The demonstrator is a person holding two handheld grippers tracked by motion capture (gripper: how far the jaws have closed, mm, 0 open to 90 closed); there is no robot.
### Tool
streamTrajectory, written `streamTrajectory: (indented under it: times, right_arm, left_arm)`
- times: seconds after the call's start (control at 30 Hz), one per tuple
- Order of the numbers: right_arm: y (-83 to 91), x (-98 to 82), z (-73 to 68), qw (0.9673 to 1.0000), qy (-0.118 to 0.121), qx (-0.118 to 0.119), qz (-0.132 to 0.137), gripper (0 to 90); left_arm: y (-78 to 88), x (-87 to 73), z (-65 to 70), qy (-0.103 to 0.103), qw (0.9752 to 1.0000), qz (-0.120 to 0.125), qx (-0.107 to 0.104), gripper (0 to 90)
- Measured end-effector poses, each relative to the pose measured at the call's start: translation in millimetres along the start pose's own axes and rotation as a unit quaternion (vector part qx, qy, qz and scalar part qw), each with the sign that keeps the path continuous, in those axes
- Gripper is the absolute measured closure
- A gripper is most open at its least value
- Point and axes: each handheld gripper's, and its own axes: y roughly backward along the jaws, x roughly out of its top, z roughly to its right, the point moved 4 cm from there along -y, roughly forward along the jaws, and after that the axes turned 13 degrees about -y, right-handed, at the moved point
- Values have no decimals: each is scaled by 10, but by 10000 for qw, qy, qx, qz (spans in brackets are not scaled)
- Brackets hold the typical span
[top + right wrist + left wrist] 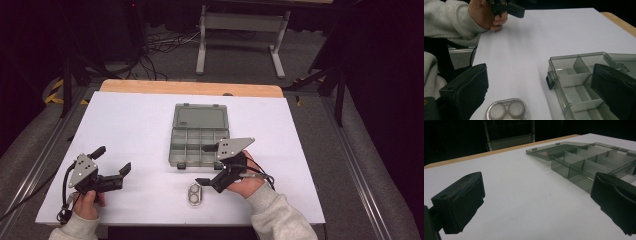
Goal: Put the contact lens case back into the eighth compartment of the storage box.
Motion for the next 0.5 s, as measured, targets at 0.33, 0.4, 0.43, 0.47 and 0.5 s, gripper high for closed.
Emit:
streamTrajectory:
  times: [0.33, 0.4, 0.43, 0.47, 0.5]
  right_arm:
    - [-102, -81, 14, 9988, 50, 76, -483, 37]
    - [-128, -107, 5, 9980, 64, 110, -613, 37]
    - [-144, -122, 0, 9975, 74, 133, -691, 37]
    - [-157, -134, -3, 9971, 74, 151, -747, 37]
    - [-178, -153, -7, 9963, 82, 172, -841, 37]
  left_arm:
    - [1, 0, 0, 0, 10000, 4, -5, 2]
    - [1, 0, 0, -2, 10000, 3, -4, 2]
    - [1, 0, 0, -2, 10000, 3, -5, 2]
    - [1, 0, 0, 0, 10000, 6, -3, 2]
    - [1, 0, 0, 0, 10000, 3, -3, 2]
